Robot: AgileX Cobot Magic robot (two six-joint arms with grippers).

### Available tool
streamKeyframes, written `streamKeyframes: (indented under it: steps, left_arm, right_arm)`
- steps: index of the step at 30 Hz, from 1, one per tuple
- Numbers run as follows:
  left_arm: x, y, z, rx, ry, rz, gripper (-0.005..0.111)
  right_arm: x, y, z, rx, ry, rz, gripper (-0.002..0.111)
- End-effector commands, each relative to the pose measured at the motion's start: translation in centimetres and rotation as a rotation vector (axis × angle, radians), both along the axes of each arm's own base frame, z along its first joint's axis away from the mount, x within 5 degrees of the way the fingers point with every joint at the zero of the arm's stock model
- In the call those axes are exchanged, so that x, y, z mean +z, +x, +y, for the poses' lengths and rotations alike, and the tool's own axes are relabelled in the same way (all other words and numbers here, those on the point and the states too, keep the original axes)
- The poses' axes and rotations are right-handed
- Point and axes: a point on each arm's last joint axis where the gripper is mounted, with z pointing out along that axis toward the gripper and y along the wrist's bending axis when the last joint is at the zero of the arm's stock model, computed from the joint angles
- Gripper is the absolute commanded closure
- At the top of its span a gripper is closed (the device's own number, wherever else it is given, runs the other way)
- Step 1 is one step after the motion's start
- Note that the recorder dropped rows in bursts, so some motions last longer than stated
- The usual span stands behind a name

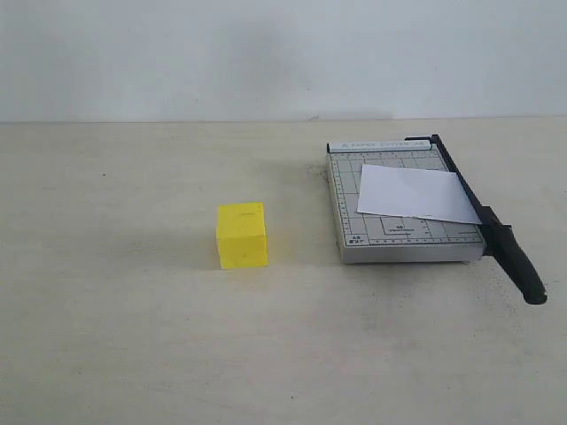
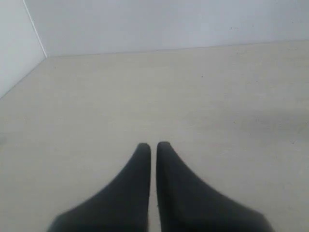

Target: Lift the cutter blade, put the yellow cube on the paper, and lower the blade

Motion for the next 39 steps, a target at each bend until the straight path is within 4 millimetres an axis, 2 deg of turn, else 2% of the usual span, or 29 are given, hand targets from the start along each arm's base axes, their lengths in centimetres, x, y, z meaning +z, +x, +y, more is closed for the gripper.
streamKeyframes:
  steps: [1,23,25,30,33,39]
  left_arm:
    - [0.2,0.0,0.0,0.004,-0.007,-0.011,0.102]
    - [0.2,0.0,0.0,0.004,-0.007,-0.011,0.102]
    - [0.2,0.0,0.0,0.004,-0.007,-0.011,0.102]
    - [0.2,0.0,0.0,0.004,-0.007,-0.011,0.102]
    - [0.2,0.0,0.0,0.004,-0.007,-0.011,0.102]
    - [0.2,0.0,0.0,0.004,-0.007,-0.011,0.102]
  right_arm:
    - [0.1,0.0,0.0,-0.003,-0.009,-0.011,0.108]
    - [0.1,0.0,0.0,-0.003,-0.011,-0.011,0.108]
    - [0.3,0.1,0.0,-0.011,0.050,-0.021,0.108]
    - [3.4,0.2,-0.7,-0.083,0.582,-0.259,0.108]
    - [6.6,-0.6,-1.5,-0.104,0.617,-0.517,0.108]
    - [7.9,-1.0,-1.8,-0.101,0.662,-0.602,0.108]
